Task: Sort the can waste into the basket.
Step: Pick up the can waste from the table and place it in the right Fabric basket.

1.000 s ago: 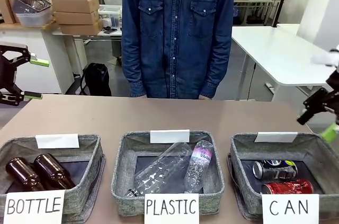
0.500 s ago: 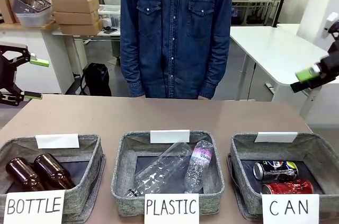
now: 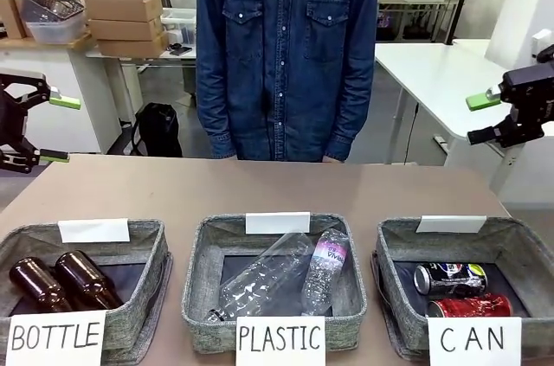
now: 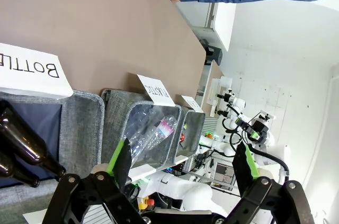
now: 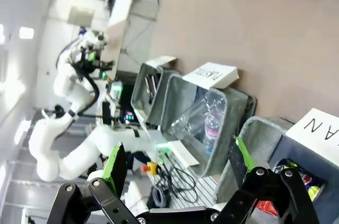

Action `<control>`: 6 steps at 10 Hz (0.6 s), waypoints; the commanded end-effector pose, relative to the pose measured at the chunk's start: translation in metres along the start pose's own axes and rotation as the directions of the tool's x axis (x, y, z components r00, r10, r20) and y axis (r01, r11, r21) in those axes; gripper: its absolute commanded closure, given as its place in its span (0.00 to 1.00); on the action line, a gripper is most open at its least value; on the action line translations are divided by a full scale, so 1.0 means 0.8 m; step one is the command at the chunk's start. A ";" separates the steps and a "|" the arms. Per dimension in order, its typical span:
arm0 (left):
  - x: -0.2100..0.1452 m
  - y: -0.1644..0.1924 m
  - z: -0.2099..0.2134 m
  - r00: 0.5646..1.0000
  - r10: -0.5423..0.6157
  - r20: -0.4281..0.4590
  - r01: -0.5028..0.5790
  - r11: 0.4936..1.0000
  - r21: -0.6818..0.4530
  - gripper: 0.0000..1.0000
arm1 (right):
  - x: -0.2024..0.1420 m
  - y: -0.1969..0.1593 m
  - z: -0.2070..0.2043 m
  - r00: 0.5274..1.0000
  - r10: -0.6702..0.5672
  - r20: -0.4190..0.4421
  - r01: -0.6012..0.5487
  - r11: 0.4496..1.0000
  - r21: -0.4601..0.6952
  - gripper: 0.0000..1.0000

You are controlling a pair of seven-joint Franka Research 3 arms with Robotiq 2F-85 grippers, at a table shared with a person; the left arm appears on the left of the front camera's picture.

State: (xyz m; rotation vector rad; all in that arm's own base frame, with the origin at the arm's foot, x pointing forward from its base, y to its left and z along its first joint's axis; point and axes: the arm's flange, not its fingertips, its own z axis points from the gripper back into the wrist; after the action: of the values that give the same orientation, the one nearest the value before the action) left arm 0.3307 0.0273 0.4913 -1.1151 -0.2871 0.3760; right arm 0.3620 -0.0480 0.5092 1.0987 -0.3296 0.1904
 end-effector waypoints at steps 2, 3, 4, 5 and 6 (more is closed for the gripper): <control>0.000 0.000 0.003 1.000 -0.013 -0.008 0.013 1.000 -0.003 0.00 | 0.000 0.001 0.008 0.998 0.062 -0.034 -0.061 0.998 0.004 0.00; 0.000 0.000 0.003 1.000 -0.013 -0.008 0.013 1.000 -0.003 0.00 | 0.000 0.001 0.008 0.998 0.062 -0.034 -0.061 0.998 0.004 0.00; 0.000 0.000 0.003 1.000 -0.013 -0.008 0.013 1.000 -0.003 0.00 | 0.000 0.001 0.008 0.998 0.062 -0.034 -0.061 0.998 0.004 0.00; 0.000 0.000 0.003 1.000 -0.013 -0.008 0.013 1.000 -0.003 0.00 | 0.000 0.001 0.008 0.998 0.062 -0.034 -0.061 0.998 0.004 0.00; 0.000 0.000 0.003 1.000 -0.013 -0.008 0.013 1.000 -0.003 0.00 | 0.000 0.001 0.008 0.998 0.062 -0.034 -0.061 0.998 0.004 0.00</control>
State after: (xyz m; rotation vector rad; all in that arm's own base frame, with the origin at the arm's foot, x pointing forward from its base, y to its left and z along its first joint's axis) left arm 0.3307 0.0273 0.4913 -1.1151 -0.2871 0.3760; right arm 0.3597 -0.0485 0.5108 1.0904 -0.3325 0.2478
